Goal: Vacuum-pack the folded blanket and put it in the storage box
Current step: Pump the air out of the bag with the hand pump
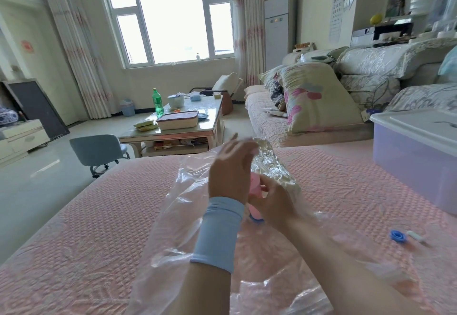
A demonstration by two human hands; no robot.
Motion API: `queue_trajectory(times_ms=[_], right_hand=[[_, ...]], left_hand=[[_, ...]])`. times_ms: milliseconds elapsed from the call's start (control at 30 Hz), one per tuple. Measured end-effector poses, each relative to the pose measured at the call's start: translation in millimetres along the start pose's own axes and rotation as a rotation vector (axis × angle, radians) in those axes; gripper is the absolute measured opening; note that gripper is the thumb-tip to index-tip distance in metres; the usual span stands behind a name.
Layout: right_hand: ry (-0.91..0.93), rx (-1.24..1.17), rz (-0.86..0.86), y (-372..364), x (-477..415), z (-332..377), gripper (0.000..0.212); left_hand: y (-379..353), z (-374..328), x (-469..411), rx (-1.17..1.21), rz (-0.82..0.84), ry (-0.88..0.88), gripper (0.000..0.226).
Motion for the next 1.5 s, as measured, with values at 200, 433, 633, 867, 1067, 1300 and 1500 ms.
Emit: queue_trajectory(times_ms=[200,433,633,867,1067,1300,1500], right_hand=[[0.04,-0.02,0.048,11.9,2.3,-1.6,0.038],[0.066,-0.005,0.076,38.3,5.2,7.0,0.049],[0.171,0.276,-0.184,56.3,8.9,32.3,0.045],[0.317,0.603,-0.166,64.6,16.6,52.2,0.016],[0.693,0.546,-0.366,111.7,6.4,97.2,0.009],[0.646,0.469,-0.4,94.9,10.2,90.0,0.031],[0.464,0.598,-0.046,79.0,19.6,64.2,0.022]], left_hand=[[-15.2,22.7,13.9,0.116,0.393,0.332,0.033],[-18.2,42.6,25.2,0.744,0.518,0.781,0.062],[-33.9,50.9,38.5,0.397,0.522,0.583,0.053],[-56.4,41.1,43.9,0.27,0.38,0.658,0.035],[-55.5,51.6,40.4,0.321,0.39,0.655,0.052],[-58.7,49.9,42.9,0.323,0.393,0.648,0.045],[-59.4,48.7,47.5,0.253,0.381,0.623,0.05]])
Point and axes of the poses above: each hand's wrist, its own x-axis away from the middle knuckle, its own y-axis out of the back of the hand, z = x × y, the point moved 1 cm from there along -x, towards the middle knuckle, and after that the axes turned 8 degrees about x, right-handed, at the moved point
